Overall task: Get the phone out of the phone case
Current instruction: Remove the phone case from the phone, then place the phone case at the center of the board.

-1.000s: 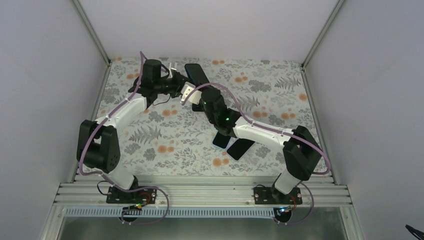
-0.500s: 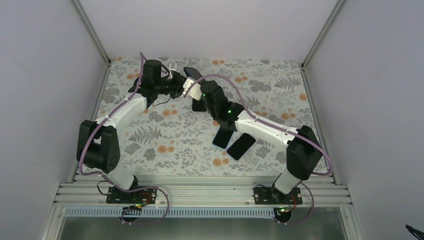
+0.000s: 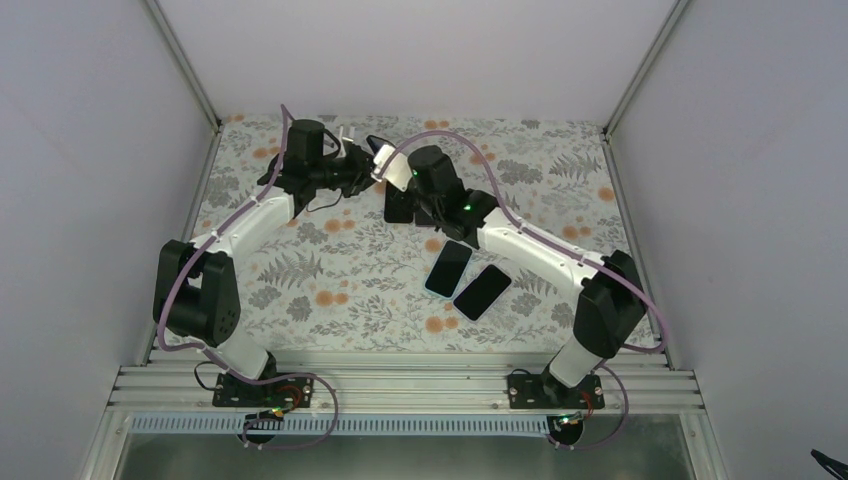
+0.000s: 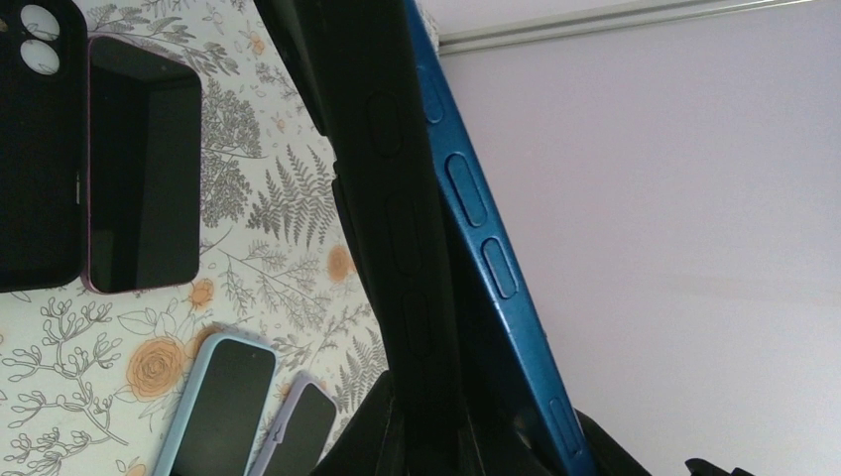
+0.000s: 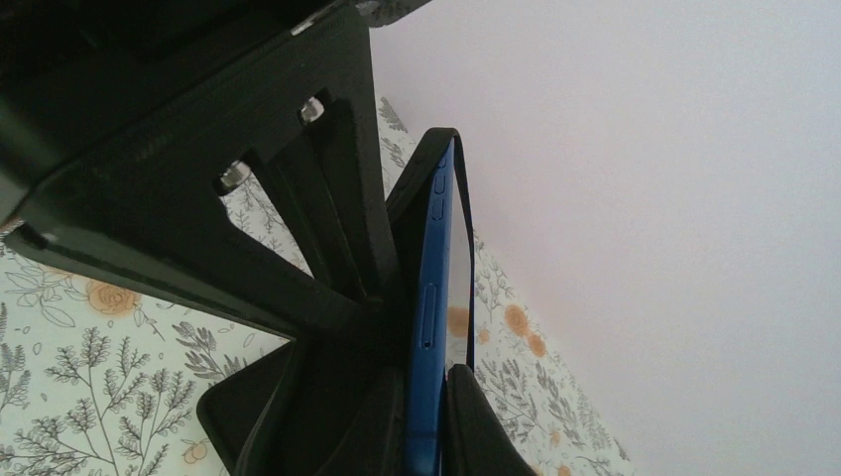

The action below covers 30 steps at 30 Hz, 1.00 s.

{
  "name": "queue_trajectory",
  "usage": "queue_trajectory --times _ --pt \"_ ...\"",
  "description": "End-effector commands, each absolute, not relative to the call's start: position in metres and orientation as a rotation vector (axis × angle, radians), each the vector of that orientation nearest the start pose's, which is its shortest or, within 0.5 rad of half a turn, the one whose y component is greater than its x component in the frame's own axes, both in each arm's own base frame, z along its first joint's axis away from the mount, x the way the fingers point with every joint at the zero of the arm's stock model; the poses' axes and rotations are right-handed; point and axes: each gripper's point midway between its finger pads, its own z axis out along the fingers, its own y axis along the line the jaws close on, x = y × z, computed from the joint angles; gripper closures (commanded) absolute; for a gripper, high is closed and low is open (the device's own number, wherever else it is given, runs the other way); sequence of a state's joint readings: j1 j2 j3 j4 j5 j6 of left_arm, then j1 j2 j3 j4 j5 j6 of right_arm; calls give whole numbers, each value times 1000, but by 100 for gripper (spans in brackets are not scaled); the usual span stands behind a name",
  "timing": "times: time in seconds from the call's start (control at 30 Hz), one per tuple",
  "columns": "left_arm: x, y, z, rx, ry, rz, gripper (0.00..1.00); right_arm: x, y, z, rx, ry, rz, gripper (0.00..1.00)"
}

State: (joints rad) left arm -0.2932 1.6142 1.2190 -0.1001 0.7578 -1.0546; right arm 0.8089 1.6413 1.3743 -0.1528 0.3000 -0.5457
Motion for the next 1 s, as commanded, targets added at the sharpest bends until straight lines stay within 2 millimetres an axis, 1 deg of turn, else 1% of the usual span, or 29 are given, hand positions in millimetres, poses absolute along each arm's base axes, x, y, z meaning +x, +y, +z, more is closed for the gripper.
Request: queue_trajectory --times 0.0,0.23,0.4,0.5,0.6,0.8,0.87,0.97 --pt "405 -231 216 -329 2360 -1413 98 416 287 369 -742 1572 -149 96" --pt "405 -228 211 -336 2367 -1390 98 427 267 375 -692 1584 -160 96" --pt "407 -225 211 -306 2355 -1361 98 432 254 381 -666 1610 -114 96" --pt "410 -220 212 -194 2326 -1305 98 432 246 382 -660 1628 -75 96" --pt "414 -210 212 -68 2296 -1230 98 429 239 382 -663 1646 -36 96" --pt "418 -194 208 170 2255 -1177 98 424 225 378 -662 1682 1 96" --pt "421 -183 201 202 2260 -1141 98 423 221 378 -655 1689 1 96" --pt "426 -172 183 235 2309 -1099 98 422 216 379 -648 1694 9 96"
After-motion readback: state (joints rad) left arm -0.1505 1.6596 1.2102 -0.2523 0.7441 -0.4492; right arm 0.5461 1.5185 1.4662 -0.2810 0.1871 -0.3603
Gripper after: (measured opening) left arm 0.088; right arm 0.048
